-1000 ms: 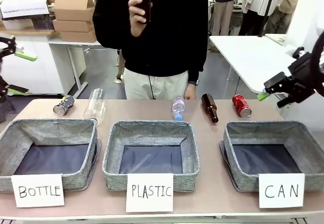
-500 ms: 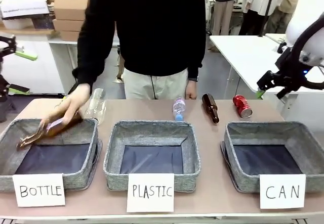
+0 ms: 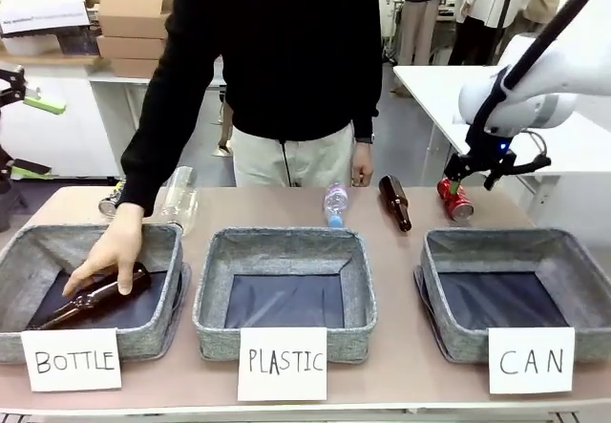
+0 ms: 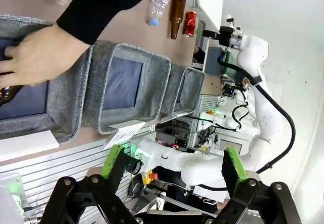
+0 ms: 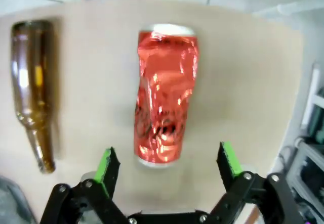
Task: Sort the can waste into the basket.
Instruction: Pick up the can waste from the table and place it in the right Fabric basket.
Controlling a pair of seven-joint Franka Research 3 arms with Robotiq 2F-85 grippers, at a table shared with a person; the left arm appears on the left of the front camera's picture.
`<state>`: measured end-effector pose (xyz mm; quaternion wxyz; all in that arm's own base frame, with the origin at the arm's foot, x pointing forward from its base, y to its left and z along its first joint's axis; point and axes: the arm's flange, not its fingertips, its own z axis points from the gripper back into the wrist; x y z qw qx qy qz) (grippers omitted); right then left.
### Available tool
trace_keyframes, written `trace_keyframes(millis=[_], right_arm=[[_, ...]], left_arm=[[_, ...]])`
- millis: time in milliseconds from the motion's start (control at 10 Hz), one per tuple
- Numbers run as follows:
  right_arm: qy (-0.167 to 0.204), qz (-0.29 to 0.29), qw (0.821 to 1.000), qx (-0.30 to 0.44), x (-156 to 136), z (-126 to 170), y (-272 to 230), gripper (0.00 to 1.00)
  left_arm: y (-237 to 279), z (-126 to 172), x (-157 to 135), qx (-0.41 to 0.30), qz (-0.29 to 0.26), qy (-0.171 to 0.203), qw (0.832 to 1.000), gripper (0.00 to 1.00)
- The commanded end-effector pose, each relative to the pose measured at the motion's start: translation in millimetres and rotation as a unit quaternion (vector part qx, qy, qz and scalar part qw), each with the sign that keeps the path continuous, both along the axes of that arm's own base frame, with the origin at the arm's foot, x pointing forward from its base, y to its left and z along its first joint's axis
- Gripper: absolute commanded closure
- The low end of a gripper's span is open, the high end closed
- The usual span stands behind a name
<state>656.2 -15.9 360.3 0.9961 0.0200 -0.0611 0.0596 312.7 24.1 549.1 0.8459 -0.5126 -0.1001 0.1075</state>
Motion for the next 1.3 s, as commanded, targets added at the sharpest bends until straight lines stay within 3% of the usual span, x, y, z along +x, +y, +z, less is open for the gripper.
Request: trace_keyframes(millis=[0, 400, 800, 1100, 1200], right_arm=[[-0.002, 0.007, 0.999, 0.042, 10, 2, -8, 0.0], [-0.009, -0.014, 0.998, 0.064, 26, -34, -6, 0.0], [-0.006, -0.031, 0.997, 0.065, 34, -44, -2, 0.0], [-0.005, -0.038, 0.998, 0.058, 33, -48, 1, 0.86], [-0.004, -0.039, 0.998, 0.055, 33, -50, 2, 1.0]], left_arm=[[-1, 1, 0, -0.009, -0.004, -0.011, 1.0, 0.0], [-1, 1, 0, -0.009, -0.004, -0.011, 1.0, 0.0], [-1, 1, 0, -0.009, -0.004, -0.011, 1.0, 0.0], [-1, 1, 0, -0.009, -0.004, -0.011, 1.0, 0.0], [-1, 1, 0, -0.009, -0.004, -0.011, 1.0, 0.0]])
